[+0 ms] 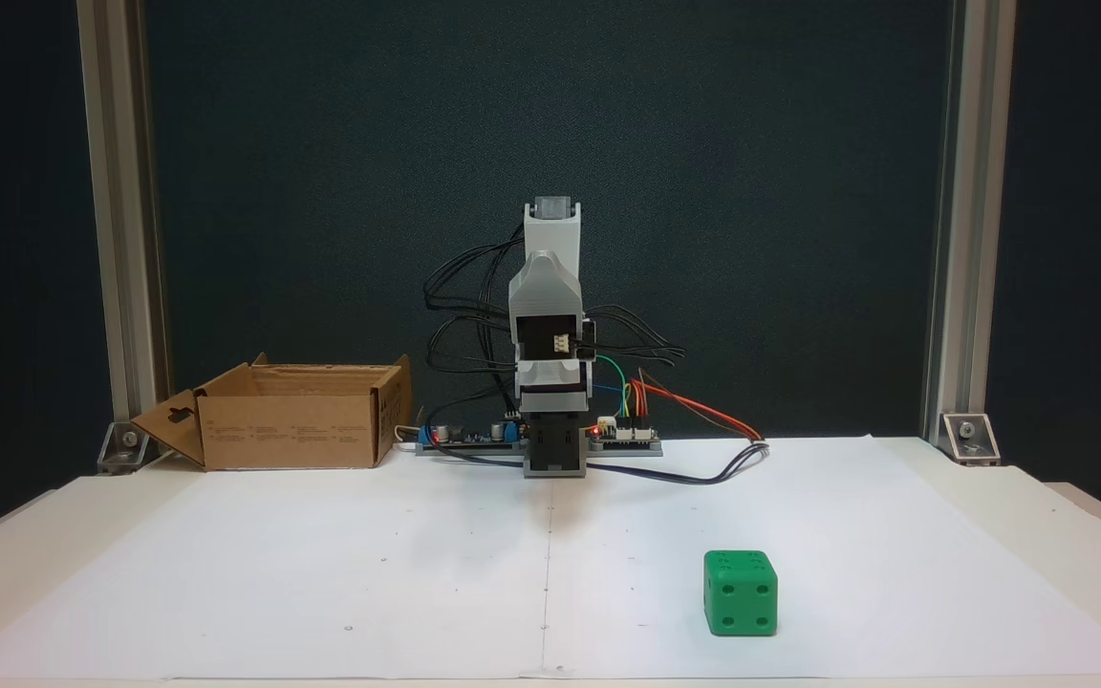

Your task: Grasp a green dice and put it in the bin.

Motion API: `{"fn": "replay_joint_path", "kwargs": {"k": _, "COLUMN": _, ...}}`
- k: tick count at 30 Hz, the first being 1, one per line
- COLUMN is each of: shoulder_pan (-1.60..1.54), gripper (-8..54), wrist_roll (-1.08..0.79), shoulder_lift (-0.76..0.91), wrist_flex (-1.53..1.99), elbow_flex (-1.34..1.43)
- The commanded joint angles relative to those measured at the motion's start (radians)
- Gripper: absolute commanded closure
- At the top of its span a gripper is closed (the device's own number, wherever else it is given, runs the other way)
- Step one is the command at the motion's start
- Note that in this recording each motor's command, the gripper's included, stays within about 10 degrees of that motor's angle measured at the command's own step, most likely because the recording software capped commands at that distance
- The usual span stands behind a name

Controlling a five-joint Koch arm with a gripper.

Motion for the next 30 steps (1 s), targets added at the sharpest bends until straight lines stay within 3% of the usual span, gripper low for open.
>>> {"fn": "replay_joint_path", "kwargs": {"k": 1, "shoulder_pan": 0.074, "gripper": 1.0, "wrist_roll": 0.028, "shoulder_lift": 0.109, "wrist_flex": -0.021, "elbow_flex": 0.049}}
{"fn": "replay_joint_path", "kwargs": {"k": 30, "shoulder_pan": 0.077, "gripper": 1.5, "wrist_roll": 0.021, "shoulder_lift": 0.106, "wrist_flex": 0.049, "elbow_flex": 0.049}}
